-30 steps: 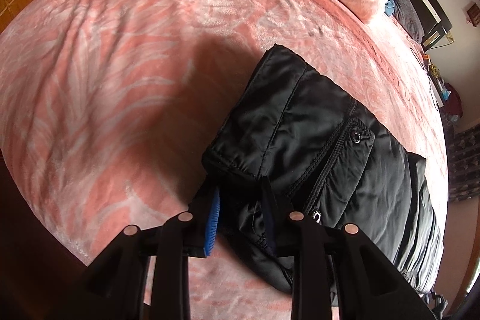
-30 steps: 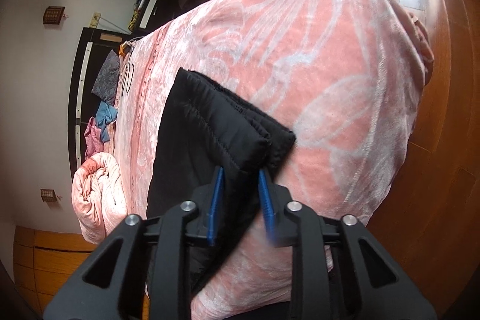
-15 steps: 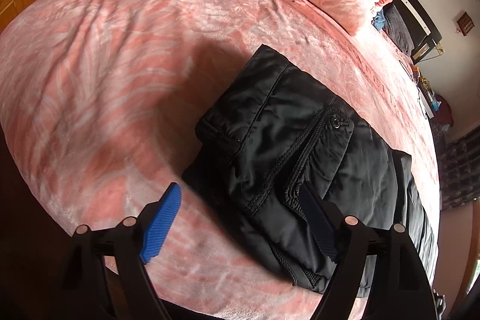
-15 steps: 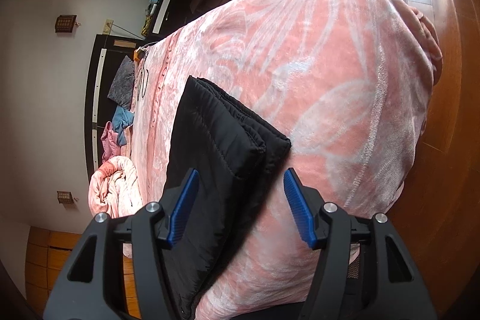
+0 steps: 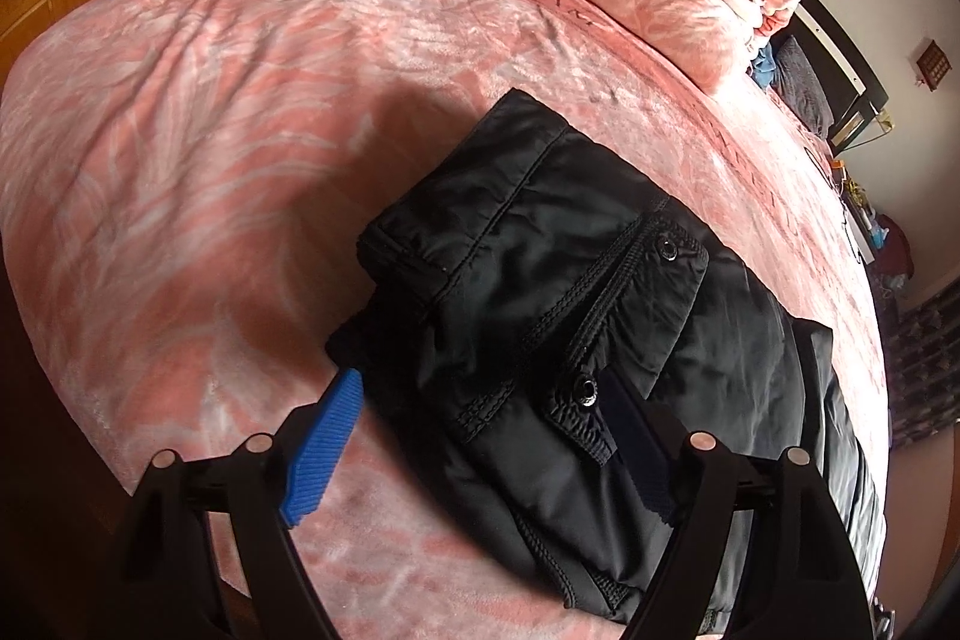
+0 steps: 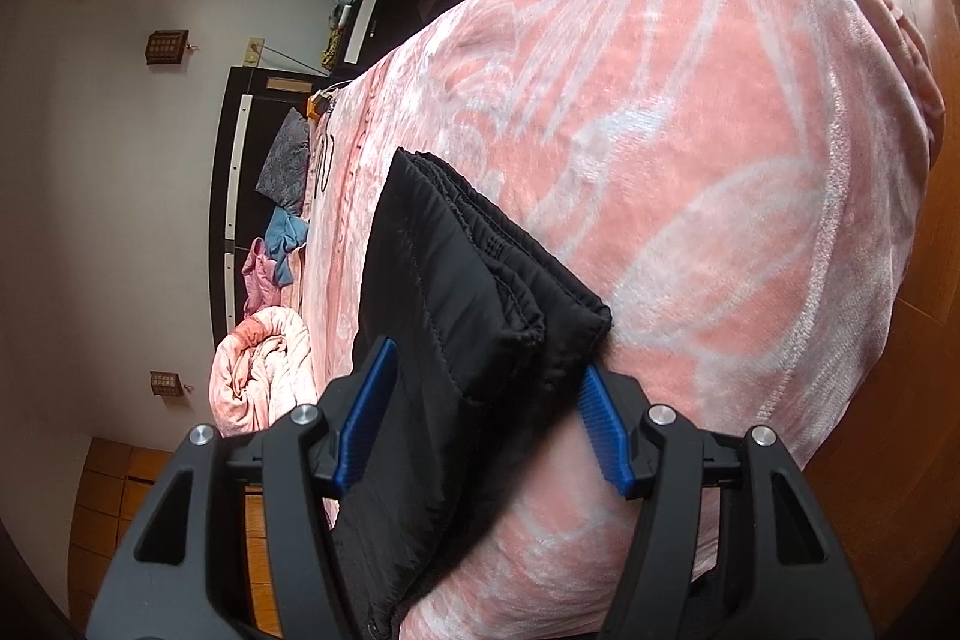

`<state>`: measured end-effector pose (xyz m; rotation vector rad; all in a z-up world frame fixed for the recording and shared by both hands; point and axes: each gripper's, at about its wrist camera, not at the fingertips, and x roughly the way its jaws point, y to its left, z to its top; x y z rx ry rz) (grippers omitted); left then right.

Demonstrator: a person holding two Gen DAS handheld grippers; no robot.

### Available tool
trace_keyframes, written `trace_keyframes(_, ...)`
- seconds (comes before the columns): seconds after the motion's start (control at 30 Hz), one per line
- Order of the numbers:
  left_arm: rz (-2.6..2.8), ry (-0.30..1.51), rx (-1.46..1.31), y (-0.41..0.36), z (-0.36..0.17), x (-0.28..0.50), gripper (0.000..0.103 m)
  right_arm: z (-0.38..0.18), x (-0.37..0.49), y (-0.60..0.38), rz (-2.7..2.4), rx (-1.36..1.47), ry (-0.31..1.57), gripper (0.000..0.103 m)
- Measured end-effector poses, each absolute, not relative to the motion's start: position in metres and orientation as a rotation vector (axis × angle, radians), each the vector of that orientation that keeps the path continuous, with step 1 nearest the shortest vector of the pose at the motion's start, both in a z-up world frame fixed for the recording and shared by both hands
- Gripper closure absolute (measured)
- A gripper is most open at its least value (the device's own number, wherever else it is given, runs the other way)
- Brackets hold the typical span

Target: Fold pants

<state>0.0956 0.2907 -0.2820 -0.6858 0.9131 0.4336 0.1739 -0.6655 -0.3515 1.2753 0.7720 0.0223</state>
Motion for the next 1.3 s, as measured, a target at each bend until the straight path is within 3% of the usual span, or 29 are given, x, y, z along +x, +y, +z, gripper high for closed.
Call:
trace_keyframes(0.17, 0.465, 0.904, -0.681, 0.286, -0.286, 0.097, 0.018, -0.353, 0.177, -0.665, 0.044, 1.260, 0.765, 0.043)
trace_keyframes(0.2, 0.470, 0.902, -0.683, 0.285, -0.287, 0.097, 0.018, -0.352, 0.178, -0.665, 0.044, 1.251, 0.769, 0.047)
trace_keyframes(0.27, 0.481, 0.895, -0.685, 0.282, -0.287, 0.096, 0.018, -0.350, 0.180, -0.664, 0.043, 1.225, 0.784, 0.070)
trace_keyframes(0.33, 0.482, 0.891, -0.691, 0.280, -0.289, 0.096, 0.017, -0.343, 0.181, -0.662, 0.041, 1.209, 0.783, 0.079)
trace_keyframes(0.4, 0.484, 0.885, -0.688, 0.279, -0.290, 0.095, 0.017, -0.334, 0.182, -0.660, 0.033, 1.187, 0.784, 0.082)
trace_keyframes(0.97, 0.519, 0.833, -0.711, 0.278, -0.294, 0.080, 0.013, -0.188, 0.190, -0.583, 0.023, 0.830, 0.723, 0.086)
trace_keyframes(1.3, 0.489, 0.814, -0.748, 0.284, -0.296, 0.074, 0.013, -0.132, 0.188, -0.530, 0.000, 0.629, 0.707, 0.086)
